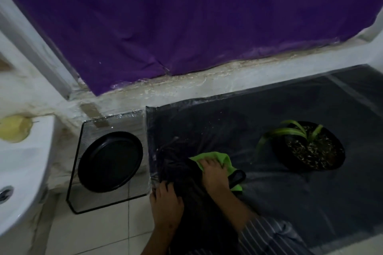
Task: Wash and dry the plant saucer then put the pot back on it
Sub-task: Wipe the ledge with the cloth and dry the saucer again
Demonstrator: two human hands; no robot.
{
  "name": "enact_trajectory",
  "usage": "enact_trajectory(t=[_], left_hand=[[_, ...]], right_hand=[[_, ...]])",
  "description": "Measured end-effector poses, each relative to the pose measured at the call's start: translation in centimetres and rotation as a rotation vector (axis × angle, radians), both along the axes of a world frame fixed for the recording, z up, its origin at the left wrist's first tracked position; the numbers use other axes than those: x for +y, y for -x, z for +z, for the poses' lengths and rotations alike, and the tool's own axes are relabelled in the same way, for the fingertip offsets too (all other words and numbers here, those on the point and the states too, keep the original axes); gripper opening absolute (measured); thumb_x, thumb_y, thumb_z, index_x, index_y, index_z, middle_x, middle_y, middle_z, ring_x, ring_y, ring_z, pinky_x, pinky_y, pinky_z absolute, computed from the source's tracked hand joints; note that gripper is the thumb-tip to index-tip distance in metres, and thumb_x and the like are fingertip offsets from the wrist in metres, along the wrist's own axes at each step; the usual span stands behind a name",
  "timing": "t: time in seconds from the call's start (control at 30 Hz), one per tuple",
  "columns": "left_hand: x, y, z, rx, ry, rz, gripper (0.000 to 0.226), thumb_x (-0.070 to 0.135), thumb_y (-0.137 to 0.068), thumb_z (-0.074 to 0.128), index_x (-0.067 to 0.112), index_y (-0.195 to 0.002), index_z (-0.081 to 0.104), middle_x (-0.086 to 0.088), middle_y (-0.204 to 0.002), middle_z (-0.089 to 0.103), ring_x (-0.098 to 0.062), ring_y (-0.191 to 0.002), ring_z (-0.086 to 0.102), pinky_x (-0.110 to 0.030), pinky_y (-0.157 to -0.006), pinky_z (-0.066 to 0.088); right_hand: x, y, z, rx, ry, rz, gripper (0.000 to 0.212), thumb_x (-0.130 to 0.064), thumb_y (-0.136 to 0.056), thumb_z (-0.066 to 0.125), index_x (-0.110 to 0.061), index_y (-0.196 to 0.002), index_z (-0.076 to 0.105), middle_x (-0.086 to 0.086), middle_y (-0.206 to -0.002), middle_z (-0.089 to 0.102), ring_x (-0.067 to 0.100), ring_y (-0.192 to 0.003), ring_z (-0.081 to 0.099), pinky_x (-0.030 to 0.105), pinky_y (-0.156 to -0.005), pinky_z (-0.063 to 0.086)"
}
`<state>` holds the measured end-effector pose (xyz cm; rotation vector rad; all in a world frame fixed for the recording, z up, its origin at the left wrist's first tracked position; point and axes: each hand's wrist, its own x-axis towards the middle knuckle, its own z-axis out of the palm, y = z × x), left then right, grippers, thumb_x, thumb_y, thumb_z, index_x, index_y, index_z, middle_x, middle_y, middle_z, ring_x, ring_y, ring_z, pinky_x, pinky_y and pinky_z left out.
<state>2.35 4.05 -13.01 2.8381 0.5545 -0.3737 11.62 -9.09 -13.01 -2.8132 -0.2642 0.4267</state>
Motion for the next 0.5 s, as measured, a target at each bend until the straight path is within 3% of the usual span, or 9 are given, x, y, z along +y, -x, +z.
enact_trajectory(t=[0.13,0.27,0.33,0.5], left_hand=[[0.5,1.9,-0.2,0.013,-0.046,-0.070,0.046,0.037,-0.093,0.033,0.023,-0.136,0.035,0.002,-0.144,0.035,-0.018,-0.134,0.031,-0.036,-0.108,0.023],[0.8,3.2,0.1,0.045,-0.075,-0.155,0.047,0.036,-0.093,0.031,0.021,-0.138,0.035,0.001,-0.144,0.035,-0.020,-0.136,0.028,-0.040,-0.109,0.020],[0.9,4.0,0.0,0.060,-0.073,-0.187,0.048,0.036,-0.093,0.030,0.021,-0.139,0.032,0.000,-0.145,0.034,-0.020,-0.138,0.026,-0.041,-0.110,0.019],[1.6,6.6,-0.8,0.085,-0.015,-0.241,0.057,0.035,-0.095,0.026,0.019,-0.149,0.014,0.002,-0.156,0.019,-0.015,-0.142,0.018,-0.043,-0.114,0.016]], right_hand=[[1.5,2.8,-0.8,0.022,0.049,0.203,0.045,-0.037,-0.096,0.038,-0.026,-0.139,0.036,0.001,-0.150,0.034,0.020,-0.140,0.026,0.053,-0.113,0.012],[0.4,5.0,-1.2,0.034,0.099,0.382,0.046,-0.023,-0.098,0.035,-0.029,-0.143,0.031,0.001,-0.155,0.024,0.018,-0.145,0.015,0.054,-0.113,0.008],[-1.0,5.3,-1.1,-0.002,0.114,0.294,0.047,-0.023,-0.097,0.036,-0.033,-0.142,0.031,0.000,-0.154,0.027,0.017,-0.144,0.019,0.055,-0.111,0.013],[-1.5,6.4,-0.6,-0.047,0.132,-0.209,0.047,-0.043,-0.094,0.039,-0.038,-0.140,0.031,0.003,-0.151,0.026,0.020,-0.137,0.026,0.059,-0.100,0.027]])
